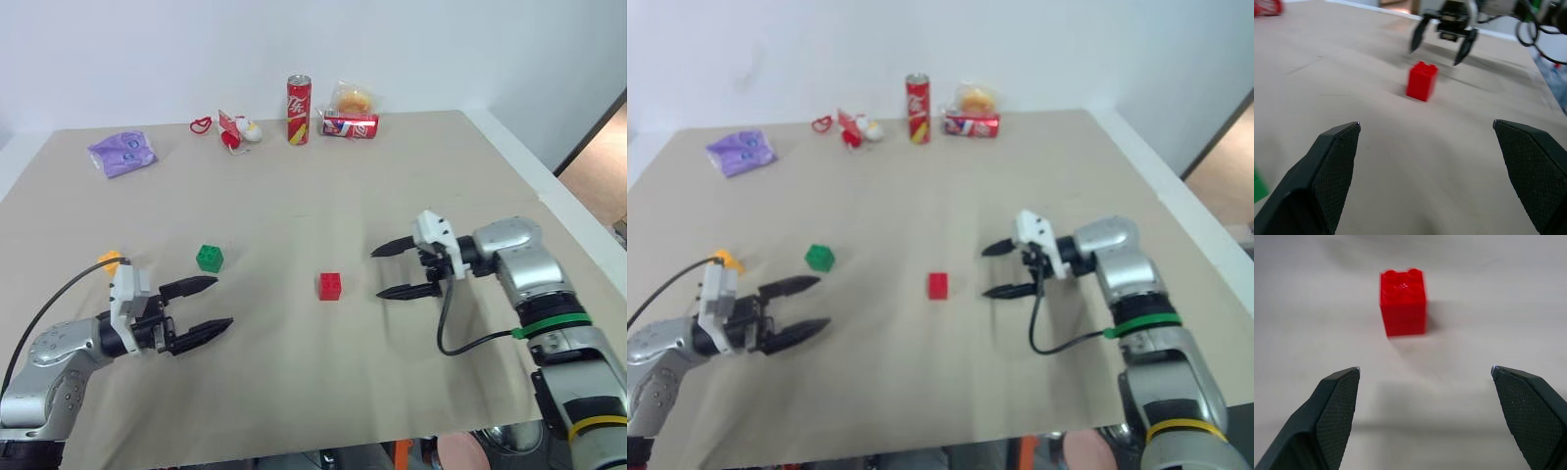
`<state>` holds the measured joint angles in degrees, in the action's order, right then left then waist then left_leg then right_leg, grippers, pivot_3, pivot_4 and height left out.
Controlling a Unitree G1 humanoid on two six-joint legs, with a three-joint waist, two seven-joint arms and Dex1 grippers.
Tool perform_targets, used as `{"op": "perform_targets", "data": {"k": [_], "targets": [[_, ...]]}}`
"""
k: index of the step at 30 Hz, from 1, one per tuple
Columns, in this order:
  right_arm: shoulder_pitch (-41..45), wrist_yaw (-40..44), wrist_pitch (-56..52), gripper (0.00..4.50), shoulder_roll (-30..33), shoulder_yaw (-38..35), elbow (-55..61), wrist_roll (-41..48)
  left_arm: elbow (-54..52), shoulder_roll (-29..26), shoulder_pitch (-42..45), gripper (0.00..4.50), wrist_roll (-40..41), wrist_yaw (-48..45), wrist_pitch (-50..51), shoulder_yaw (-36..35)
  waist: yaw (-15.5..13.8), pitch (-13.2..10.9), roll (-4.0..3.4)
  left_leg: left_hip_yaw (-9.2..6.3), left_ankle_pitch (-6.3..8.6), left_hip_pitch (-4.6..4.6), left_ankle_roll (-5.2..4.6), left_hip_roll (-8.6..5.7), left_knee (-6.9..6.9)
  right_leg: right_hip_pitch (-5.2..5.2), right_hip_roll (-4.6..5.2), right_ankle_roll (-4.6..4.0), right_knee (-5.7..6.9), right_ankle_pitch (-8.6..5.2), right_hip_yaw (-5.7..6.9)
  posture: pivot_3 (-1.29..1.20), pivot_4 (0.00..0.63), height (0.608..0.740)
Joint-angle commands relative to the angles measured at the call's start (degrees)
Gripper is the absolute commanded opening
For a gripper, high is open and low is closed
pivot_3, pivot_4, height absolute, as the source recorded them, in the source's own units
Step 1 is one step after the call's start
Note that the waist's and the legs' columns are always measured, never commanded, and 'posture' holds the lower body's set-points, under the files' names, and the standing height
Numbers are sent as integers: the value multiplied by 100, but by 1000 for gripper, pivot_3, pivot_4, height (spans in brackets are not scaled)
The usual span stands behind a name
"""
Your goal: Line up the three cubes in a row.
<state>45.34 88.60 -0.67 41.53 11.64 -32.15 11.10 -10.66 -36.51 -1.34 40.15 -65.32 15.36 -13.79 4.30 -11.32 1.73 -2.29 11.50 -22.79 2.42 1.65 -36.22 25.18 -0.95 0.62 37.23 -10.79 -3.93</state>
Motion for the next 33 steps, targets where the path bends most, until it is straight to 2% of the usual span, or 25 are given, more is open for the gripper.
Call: {"op": "perform_targets", "data": {"k": [1, 5, 8, 13, 20, 28, 33], "targets": [[550, 306, 111, 4442, 89, -338, -232, 195, -452, 119, 0, 4500, 485, 700, 464, -401, 22, -1, 0, 2, 0, 2, 0, 0, -1, 0, 0, 2, 0, 1, -1, 0, 150, 740], [1182, -358, -275, 4442, -273, -882, -437, 634, -605, 485, 206, 4500, 573, 1701, 574, -640, 45, -3, 0, 17, 0, 11, 0, 1, -1, -2, -2, 8, 0, 6, -14, 0, 150, 740], [1354, -741, -682, 4442, -596, -1098, -132, 837, -588, 669, 391, 4500, 408, 2247, 588, -643, 41, -1, 8, 22, 0, 13, 0, 4, -1, -4, -5, 11, 1, 10, -20, 0, 150, 740], [1018, -810, -1016, 4442, -922, -1010, 774, 1012, -564, 817, 469, 4500, -42, 2767, 603, -303, 11, 2, 12, 20, 5, 4, 1, 1, 2, -3, -4, 26, -1, 17, -24, 0, 150, 740], [389, -813, -1489, 4442, -1088, -736, 1810, 1074, -417, 994, 646, 4500, -353, 3427, 749, -246, -2, 2, 12, 21, 7, -12, -1, 0, -4, 8, -2, 36, -4, 22, -24, 0, 150, 740], [175, -987, -1609, 4442, -1159, -750, 2095, 1119, -120, 979, 859, 4500, -818, 3505, 813, 42, 4, 2, 12, 26, 6, -7, -1, 0, -13, 5, -4, 26, -4, 19, -27, 0, 150, 740], [28, -1064, -1681, 4442, -1144, -765, 2262, 1172, 18, 1193, 1066, 4500, -881, 3887, 1026, 56, 2, 2, 13, 26, 6, -8, -1, 0, -13, 5, -3, 37, -4, 26, -27, 0, 150, 740]]}}
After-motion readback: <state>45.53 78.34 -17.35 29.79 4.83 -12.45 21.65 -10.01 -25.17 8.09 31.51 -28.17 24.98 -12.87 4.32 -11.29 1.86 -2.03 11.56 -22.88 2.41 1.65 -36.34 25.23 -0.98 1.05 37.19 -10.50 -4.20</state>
